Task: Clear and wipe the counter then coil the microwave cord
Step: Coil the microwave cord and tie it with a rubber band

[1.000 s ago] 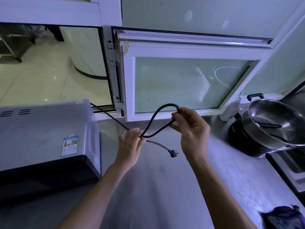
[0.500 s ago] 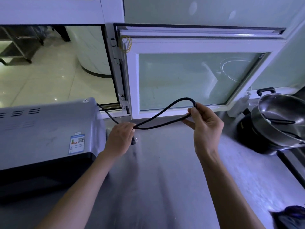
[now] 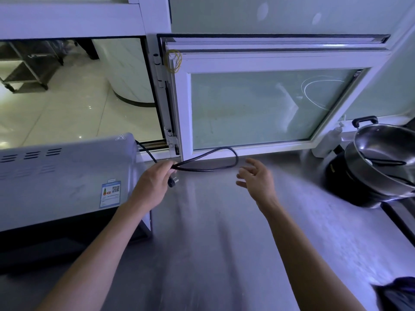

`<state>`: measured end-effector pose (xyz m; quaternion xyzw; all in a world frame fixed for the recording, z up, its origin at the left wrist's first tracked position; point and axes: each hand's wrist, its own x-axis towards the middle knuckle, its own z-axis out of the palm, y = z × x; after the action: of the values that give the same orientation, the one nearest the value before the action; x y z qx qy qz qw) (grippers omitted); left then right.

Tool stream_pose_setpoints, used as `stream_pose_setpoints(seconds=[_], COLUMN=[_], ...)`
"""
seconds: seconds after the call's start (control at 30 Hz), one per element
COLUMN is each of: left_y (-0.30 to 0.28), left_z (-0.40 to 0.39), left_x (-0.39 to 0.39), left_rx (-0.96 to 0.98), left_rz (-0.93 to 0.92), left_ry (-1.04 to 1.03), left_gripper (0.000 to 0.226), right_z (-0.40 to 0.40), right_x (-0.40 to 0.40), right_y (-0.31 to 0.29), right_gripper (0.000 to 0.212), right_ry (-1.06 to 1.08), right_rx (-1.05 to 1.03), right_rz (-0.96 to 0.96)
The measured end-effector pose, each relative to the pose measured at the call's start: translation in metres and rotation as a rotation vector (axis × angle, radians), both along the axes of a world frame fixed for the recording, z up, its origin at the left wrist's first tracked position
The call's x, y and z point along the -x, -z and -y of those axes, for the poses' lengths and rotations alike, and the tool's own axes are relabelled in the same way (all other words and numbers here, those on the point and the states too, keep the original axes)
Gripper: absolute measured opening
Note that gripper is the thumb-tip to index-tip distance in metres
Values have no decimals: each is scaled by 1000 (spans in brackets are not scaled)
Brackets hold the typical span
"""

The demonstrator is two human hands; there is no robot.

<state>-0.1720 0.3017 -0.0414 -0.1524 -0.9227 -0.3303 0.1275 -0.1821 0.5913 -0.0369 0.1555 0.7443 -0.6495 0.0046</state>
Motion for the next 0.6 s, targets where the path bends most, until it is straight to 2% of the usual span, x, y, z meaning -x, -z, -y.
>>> stream_pose_setpoints(seconds=[0.07, 0.13, 0.23, 0.33, 0.5, 0.6], left_y=[0, 2, 3, 0, -8, -15], left_z=[3, 5, 5, 2, 5, 7], left_x=[0, 0, -1, -3, -8, -12], left_rx=[-5, -2, 8, -1, 76, 107], left_rz=[16, 49, 97, 88, 87, 76], left_ry=[11, 13, 16, 33, 60, 90], left_gripper=[12, 14, 16, 14, 22, 19], right_z=[11, 28, 58, 81, 95, 98], right_x=[-2, -8, -14, -14, -11, -8], right_y=[3, 2, 2, 0, -3, -5], right_gripper=[47, 53, 63, 70, 71, 54], right_ry=[-68, -129, -326, -474, -417, -414], right_rx=[-196, -392, -526, -667, -758, -789], right_rz=[7, -136, -394, -496, -540, -600])
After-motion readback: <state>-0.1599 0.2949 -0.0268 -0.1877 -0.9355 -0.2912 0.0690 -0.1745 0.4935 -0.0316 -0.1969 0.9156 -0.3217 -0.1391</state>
